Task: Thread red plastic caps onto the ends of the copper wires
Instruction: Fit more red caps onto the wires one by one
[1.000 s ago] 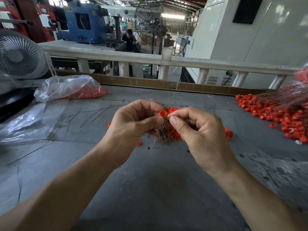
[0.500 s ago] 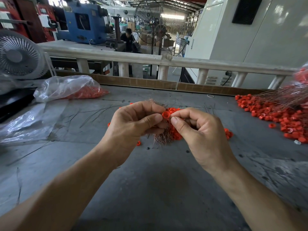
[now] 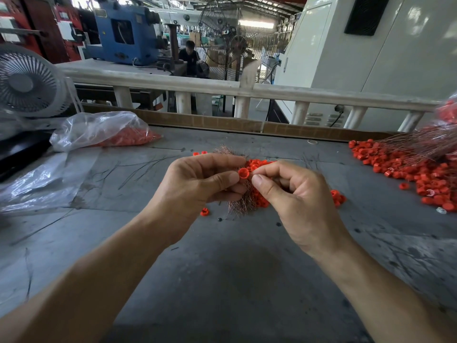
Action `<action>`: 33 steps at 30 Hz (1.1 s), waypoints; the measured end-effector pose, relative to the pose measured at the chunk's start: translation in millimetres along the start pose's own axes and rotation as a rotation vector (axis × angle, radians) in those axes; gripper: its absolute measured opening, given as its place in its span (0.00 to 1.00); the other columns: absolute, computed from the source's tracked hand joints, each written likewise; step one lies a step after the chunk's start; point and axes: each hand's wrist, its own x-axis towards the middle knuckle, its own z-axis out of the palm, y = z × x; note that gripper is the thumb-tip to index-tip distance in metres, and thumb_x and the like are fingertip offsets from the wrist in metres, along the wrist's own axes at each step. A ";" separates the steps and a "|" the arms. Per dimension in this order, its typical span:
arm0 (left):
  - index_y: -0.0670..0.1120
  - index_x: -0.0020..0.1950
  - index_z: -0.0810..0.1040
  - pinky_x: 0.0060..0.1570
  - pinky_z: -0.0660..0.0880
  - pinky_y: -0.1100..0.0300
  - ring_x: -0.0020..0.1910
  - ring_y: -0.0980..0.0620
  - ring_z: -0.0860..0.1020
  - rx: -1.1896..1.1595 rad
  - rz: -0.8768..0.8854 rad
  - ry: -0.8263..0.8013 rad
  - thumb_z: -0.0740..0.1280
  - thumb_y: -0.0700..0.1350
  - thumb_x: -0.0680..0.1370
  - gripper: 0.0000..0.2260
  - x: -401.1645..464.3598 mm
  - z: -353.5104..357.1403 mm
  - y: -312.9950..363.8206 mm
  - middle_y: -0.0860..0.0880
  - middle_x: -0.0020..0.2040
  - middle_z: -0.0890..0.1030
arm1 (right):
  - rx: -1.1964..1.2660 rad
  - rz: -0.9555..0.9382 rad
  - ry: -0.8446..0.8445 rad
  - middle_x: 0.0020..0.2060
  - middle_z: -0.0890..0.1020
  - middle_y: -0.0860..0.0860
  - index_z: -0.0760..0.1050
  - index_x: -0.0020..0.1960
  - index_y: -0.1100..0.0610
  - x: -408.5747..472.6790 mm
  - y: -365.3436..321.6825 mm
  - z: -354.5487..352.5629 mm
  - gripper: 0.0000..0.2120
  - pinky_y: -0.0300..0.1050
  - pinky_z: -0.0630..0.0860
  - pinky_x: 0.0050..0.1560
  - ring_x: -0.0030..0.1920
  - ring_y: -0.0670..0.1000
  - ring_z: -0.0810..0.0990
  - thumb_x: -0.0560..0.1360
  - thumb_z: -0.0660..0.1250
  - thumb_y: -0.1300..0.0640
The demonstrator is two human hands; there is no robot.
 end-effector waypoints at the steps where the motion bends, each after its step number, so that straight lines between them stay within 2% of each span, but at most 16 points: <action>1: 0.44 0.53 0.87 0.46 0.82 0.57 0.44 0.47 0.85 -0.001 -0.009 -0.011 0.72 0.39 0.71 0.11 0.5 -0.7 0.3 0.40 0.47 0.86 | 0.008 0.005 -0.007 0.36 0.85 0.52 0.84 0.46 0.51 0.2 0.2 -0.1 0.05 0.49 0.78 0.39 0.37 0.55 0.81 0.79 0.72 0.59; 3: 0.44 0.52 0.87 0.46 0.82 0.57 0.45 0.47 0.85 -0.010 -0.019 -0.024 0.72 0.40 0.72 0.11 1.2 -1.5 0.7 0.40 0.47 0.86 | 0.054 0.038 -0.035 0.29 0.81 0.47 0.83 0.48 0.52 0.8 2.0 -0.2 0.05 0.39 0.71 0.31 0.29 0.46 0.74 0.79 0.70 0.59; 4: 0.45 0.52 0.87 0.46 0.82 0.57 0.45 0.47 0.85 -0.018 -0.022 -0.026 0.72 0.41 0.72 0.10 1.3 -1.6 0.8 0.40 0.46 0.86 | 0.095 0.068 -0.052 0.26 0.77 0.43 0.82 0.49 0.54 1.3 3.0 0.3 0.04 0.34 0.68 0.30 0.27 0.42 0.71 0.80 0.69 0.60; 6: 0.46 0.50 0.87 0.45 0.82 0.58 0.44 0.48 0.85 -0.038 -0.021 -0.036 0.72 0.42 0.72 0.09 1.0 -1.0 1.3 0.41 0.46 0.86 | 0.184 0.132 -0.073 0.25 0.73 0.42 0.81 0.51 0.58 2.5 3.9 1.3 0.05 0.31 0.65 0.29 0.27 0.41 0.68 0.82 0.66 0.62; 8: 0.46 0.50 0.87 0.44 0.82 0.58 0.44 0.48 0.84 -0.059 -0.019 -0.046 0.72 0.43 0.72 0.08 0.3 -0.3 2.2 0.41 0.47 0.86 | 0.252 0.184 -0.092 0.26 0.71 0.45 0.80 0.53 0.59 2.7 2.0 1.3 0.07 0.30 0.64 0.27 0.26 0.41 0.67 0.83 0.63 0.63; 10: 0.43 0.52 0.86 0.42 0.82 0.58 0.44 0.48 0.84 -0.086 -0.021 -0.045 0.72 0.43 0.73 0.09 -0.1 0.4 3.0 0.40 0.50 0.86 | 0.293 0.233 -0.120 0.27 0.73 0.49 0.79 0.55 0.58 1.9 0.0 0.6 0.08 0.30 0.63 0.25 0.25 0.41 0.68 0.83 0.61 0.63; 13: 0.39 0.54 0.83 0.40 0.82 0.59 0.43 0.49 0.85 -0.141 -0.041 -0.038 0.71 0.41 0.74 0.11 -0.5 2.1 3.8 0.37 0.53 0.85 | 0.302 0.266 -0.174 0.30 0.78 0.52 0.80 0.56 0.54 1.1 0.4 1.5 0.08 0.38 0.64 0.23 0.26 0.47 0.71 0.83 0.62 0.61; 16: 0.37 0.55 0.81 0.40 0.83 0.59 0.44 0.48 0.86 -0.193 -0.082 -0.049 0.70 0.40 0.74 0.11 -1.0 3.6 4.3 0.35 0.54 0.84 | 0.332 0.271 -0.226 0.34 0.83 0.55 0.78 0.57 0.57 0.6 4.4 3.8 0.06 0.42 0.67 0.23 0.28 0.52 0.76 0.82 0.65 0.59; 19: 0.35 0.56 0.79 0.43 0.83 0.59 0.45 0.46 0.86 -0.219 -0.105 -0.049 0.70 0.40 0.74 0.13 -0.6 1.3 6.8 0.34 0.53 0.84 | 0.356 0.283 -0.233 0.39 0.86 0.58 0.79 0.56 0.59 1.0 7.9 5.3 0.07 0.44 0.72 0.25 0.33 0.55 0.82 0.83 0.62 0.61; 21: 0.36 0.55 0.79 0.42 0.83 0.59 0.45 0.46 0.86 -0.233 -0.097 -0.035 0.70 0.40 0.73 0.13 0.3 -2.9 11.1 0.35 0.51 0.85 | 0.271 0.288 -0.197 0.41 0.86 0.56 0.80 0.52 0.57 1.9 11.2 7.7 0.08 0.44 0.73 0.27 0.36 0.52 0.82 0.83 0.62 0.62; 23: 0.36 0.53 0.80 0.42 0.83 0.59 0.44 0.46 0.86 -0.258 -0.088 -0.011 0.70 0.40 0.72 0.12 1.9 -8.3 16.0 0.36 0.50 0.85 | 0.076 0.246 -0.182 0.39 0.86 0.51 0.81 0.49 0.53 2.2 15.3 12.9 0.08 0.37 0.72 0.28 0.34 0.47 0.80 0.82 0.65 0.61; 26: 0.37 0.52 0.81 0.43 0.83 0.59 0.45 0.47 0.86 -0.280 -0.100 -0.025 0.70 0.39 0.73 0.10 3.7 -16.6 22.7 0.37 0.50 0.85 | -0.162 0.167 -0.251 0.36 0.84 0.46 0.83 0.48 0.50 0.4 17.5 28.6 0.05 0.34 0.72 0.34 0.32 0.41 0.79 0.80 0.69 0.58; 28: 0.37 0.53 0.82 0.43 0.83 0.60 0.46 0.47 0.86 -0.276 -0.112 -0.052 0.69 0.39 0.75 0.09 4.2 -21.4 25.9 0.37 0.51 0.85 | -0.308 0.126 -0.304 0.37 0.83 0.43 0.83 0.52 0.49 -0.9 17.5 41.4 0.04 0.36 0.75 0.41 0.36 0.39 0.80 0.80 0.70 0.53; 31: 0.37 0.52 0.83 0.44 0.82 0.60 0.47 0.47 0.86 -0.277 -0.123 -0.081 0.70 0.40 0.75 0.09 4.5 -24.6 28.9 0.37 0.52 0.85 | -0.551 0.063 -0.325 0.47 0.84 0.44 0.81 0.63 0.47 -1.0 16.9 55.2 0.13 0.38 0.75 0.52 0.48 0.42 0.81 0.80 0.67 0.46; 33: 0.36 0.54 0.81 0.43 0.82 0.60 0.47 0.46 0.86 -0.274 -0.133 -0.080 0.69 0.40 0.75 0.11 4.7 -23.7 28.5 0.37 0.51 0.85 | -0.659 0.017 -0.335 0.52 0.83 0.45 0.77 0.68 0.46 -0.9 16.3 60.6 0.17 0.42 0.75 0.54 0.53 0.46 0.80 0.81 0.64 0.43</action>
